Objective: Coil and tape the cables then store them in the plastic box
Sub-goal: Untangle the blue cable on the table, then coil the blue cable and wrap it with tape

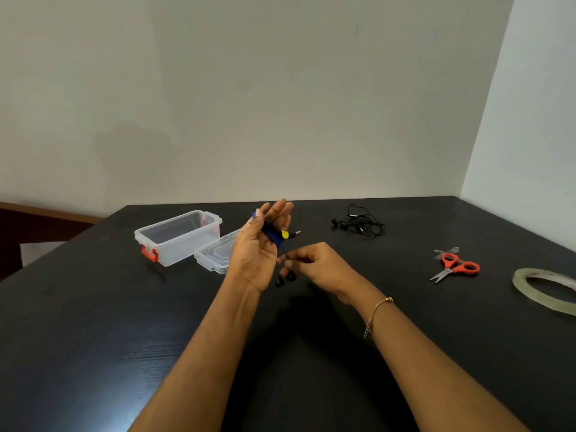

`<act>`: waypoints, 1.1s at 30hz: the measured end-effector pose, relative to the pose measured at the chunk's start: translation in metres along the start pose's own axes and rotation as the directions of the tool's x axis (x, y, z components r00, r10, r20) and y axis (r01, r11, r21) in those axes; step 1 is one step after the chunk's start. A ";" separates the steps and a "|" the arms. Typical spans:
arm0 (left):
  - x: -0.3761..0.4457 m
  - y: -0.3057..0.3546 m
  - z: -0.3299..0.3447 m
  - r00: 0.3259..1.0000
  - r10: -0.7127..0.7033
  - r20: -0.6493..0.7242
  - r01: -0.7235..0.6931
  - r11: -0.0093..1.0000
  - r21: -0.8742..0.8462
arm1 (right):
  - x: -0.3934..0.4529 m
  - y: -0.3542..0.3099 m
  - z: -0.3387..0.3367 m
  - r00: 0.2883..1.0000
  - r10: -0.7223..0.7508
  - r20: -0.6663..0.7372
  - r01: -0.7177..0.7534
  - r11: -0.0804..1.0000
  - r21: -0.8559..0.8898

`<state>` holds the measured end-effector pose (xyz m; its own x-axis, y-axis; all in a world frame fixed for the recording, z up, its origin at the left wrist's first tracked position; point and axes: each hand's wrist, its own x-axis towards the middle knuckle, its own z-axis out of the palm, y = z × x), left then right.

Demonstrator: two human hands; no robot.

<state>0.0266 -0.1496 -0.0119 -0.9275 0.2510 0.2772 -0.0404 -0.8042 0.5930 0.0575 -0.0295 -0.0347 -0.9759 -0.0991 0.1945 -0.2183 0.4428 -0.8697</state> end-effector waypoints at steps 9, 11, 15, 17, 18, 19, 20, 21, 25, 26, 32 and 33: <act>-0.008 -0.015 0.005 0.989 0.119 0.083 -0.145 0.792 0.593 | 0.001 0.001 -0.009 0.978 0.080 -0.191 -0.085 0.996 -0.019; -0.013 -0.021 0.010 0.990 0.106 0.098 -0.144 0.738 0.659 | 0.000 0.003 -0.016 0.947 0.037 -0.320 -0.076 0.991 -0.111; -0.021 -0.042 0.027 0.997 0.080 0.008 -0.067 0.777 0.626 | -0.011 0.012 -0.031 0.829 -0.031 -0.558 -0.198 0.918 -0.345; -0.023 -0.057 0.044 0.998 0.048 -0.032 -0.019 0.805 0.592 | -0.024 0.019 -0.045 0.752 -0.083 -0.654 -0.310 0.832 -0.461; -0.023 -0.067 0.054 0.999 0.025 -0.043 0.004 0.815 0.579 | -0.033 0.023 -0.055 0.714 -0.104 -0.692 -0.361 0.792 -0.492; -0.024 -0.076 0.062 0.998 0.007 -0.055 0.025 0.823 0.567 | -0.041 0.028 -0.064 0.683 -0.114 -0.721 -0.411 0.757 -0.509; -0.025 -0.085 0.071 0.998 -0.013 -0.061 0.045 0.830 0.556 | -0.050 0.034 -0.075 0.651 -0.115 -0.750 -0.464 0.722 -0.513; -0.026 -0.096 0.080 0.997 -0.036 -0.063 0.065 0.836 0.544 | -0.060 0.041 -0.087 0.620 -0.105 -0.777 -0.519 0.688 -0.507; -0.032 -0.135 0.110 0.987 -0.144 -0.078 0.164 0.871 0.463 | -0.094 0.067 -0.129 0.503 -0.013 -0.864 -0.719 0.548 -0.427; -0.033 -0.142 0.115 0.983 -0.162 -0.081 0.182 0.875 0.449 | -0.100 0.071 -0.136 0.486 0.024 -0.874 -0.756 0.513 -0.406; -0.039 -0.167 0.133 0.978 -0.210 0.006 0.180 0.849 0.497 | -0.123 0.094 -0.171 0.366 0.197 -0.909 -0.881 0.387 -0.271; -0.038 -0.168 0.132 0.978 -0.208 0.013 0.172 0.841 0.512 | -0.124 0.095 -0.173 0.345 0.207 -0.916 -0.886 0.393 -0.245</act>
<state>0.1181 0.0471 -0.0225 -0.8939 0.4198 0.1573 -0.0036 -0.3575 0.9339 0.1576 0.1791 -0.0625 -0.3816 0.8733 0.3028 0.7794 0.4801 -0.4026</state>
